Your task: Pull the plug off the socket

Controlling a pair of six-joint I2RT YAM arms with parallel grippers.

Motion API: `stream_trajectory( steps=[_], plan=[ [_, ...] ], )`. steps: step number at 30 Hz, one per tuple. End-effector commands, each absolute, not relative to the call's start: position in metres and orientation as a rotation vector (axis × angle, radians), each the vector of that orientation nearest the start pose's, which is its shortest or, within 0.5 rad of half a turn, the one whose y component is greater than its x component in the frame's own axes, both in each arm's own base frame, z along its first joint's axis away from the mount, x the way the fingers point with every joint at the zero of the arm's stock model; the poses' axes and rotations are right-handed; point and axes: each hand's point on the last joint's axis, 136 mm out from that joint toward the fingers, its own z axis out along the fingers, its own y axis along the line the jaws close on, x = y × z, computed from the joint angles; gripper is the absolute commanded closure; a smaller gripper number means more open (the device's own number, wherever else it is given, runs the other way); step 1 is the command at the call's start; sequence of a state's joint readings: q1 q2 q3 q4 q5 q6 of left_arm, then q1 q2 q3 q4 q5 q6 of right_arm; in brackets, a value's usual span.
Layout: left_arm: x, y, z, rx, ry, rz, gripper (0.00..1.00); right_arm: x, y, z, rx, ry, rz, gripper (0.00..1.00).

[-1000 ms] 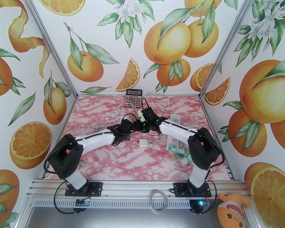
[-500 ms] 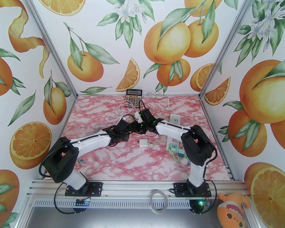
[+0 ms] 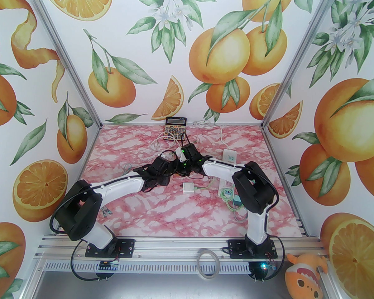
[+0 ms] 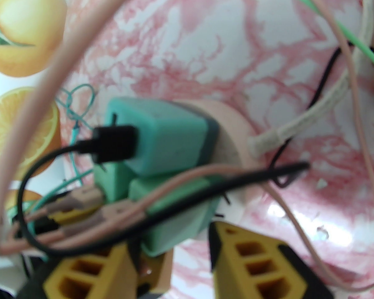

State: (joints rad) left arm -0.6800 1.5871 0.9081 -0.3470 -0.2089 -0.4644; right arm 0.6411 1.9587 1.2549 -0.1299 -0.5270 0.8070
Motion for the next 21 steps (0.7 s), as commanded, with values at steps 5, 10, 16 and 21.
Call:
stream_trajectory(
  steps=[5, 10, 16, 21],
  plan=[
    [0.316, -0.219, 0.071, 0.236, 2.542, -0.23, 0.66, 0.353, 0.382, 0.084, -0.053, 2.647, 1.337, 0.58],
    [0.319, -0.218, 0.078, 0.234, 2.53, -0.214, 0.69, 0.348, 0.359, 0.046, -0.002, 2.773, 1.119, 0.61],
    [0.324, -0.219, 0.086, 0.301, 2.492, -0.09, 0.71, 0.338, 0.331, 0.017, 0.026, 2.87, 0.933, 0.62],
    [0.323, -0.225, 0.089, 0.323, 2.462, -0.012, 0.74, 0.336, 0.325, 0.01, 0.03, 2.895, 0.879, 0.63]
  ],
)
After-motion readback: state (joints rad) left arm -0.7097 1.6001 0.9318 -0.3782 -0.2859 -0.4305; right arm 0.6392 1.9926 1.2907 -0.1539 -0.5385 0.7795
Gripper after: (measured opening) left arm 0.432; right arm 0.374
